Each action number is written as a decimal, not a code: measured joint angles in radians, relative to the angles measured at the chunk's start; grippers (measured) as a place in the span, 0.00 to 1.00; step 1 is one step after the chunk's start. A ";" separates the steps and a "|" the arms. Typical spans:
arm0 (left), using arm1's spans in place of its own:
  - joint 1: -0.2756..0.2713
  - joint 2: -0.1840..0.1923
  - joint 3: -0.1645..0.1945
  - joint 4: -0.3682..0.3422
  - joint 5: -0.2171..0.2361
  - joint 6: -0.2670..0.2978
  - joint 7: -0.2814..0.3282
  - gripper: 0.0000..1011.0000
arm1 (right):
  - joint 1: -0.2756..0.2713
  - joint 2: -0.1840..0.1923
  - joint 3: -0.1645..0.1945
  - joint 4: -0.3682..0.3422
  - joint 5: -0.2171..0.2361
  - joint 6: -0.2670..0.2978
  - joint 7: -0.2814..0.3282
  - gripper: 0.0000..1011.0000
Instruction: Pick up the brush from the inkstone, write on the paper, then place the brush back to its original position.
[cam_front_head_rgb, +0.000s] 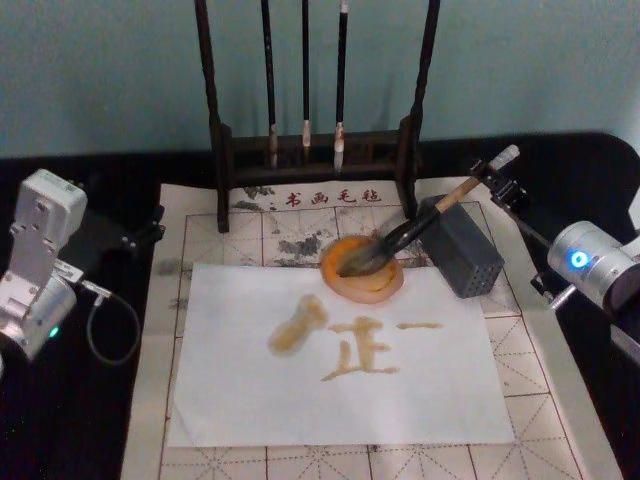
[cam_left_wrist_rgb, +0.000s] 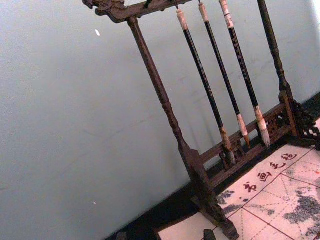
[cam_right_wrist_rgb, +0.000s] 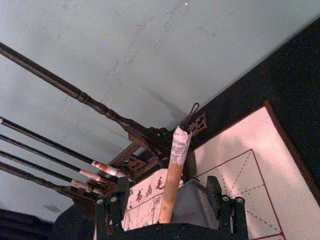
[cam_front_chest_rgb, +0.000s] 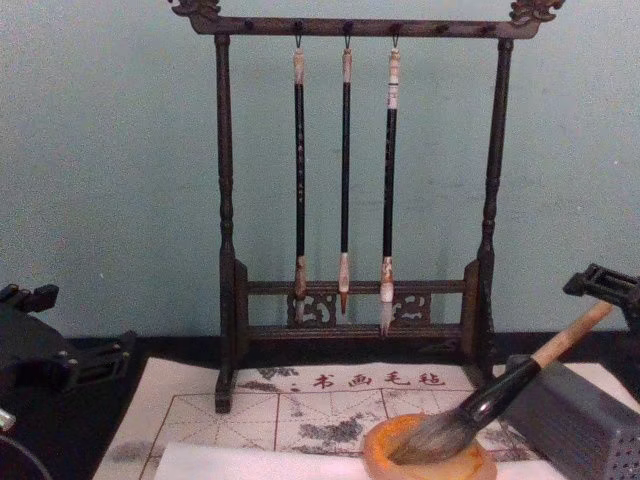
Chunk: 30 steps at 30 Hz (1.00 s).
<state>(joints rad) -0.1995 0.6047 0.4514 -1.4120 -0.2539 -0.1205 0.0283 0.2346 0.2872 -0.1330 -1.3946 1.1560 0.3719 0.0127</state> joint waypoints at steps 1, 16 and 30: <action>0.000 0.000 0.000 0.000 0.000 0.000 0.000 0.99 | 0.008 -0.003 -0.003 0.009 0.006 0.000 -0.004 0.99; 0.000 0.000 0.000 0.000 0.000 0.000 0.000 0.99 | 0.119 -0.004 -0.044 0.149 0.039 -0.009 0.022 0.99; 0.000 0.000 0.000 0.000 0.000 0.000 0.000 0.99 | 0.116 0.026 -0.073 0.148 0.076 -0.009 0.042 0.99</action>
<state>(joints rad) -0.1995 0.6047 0.4514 -1.4120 -0.2539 -0.1205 0.0283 0.3508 0.3128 -0.2063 -1.2468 1.2317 0.3631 0.0546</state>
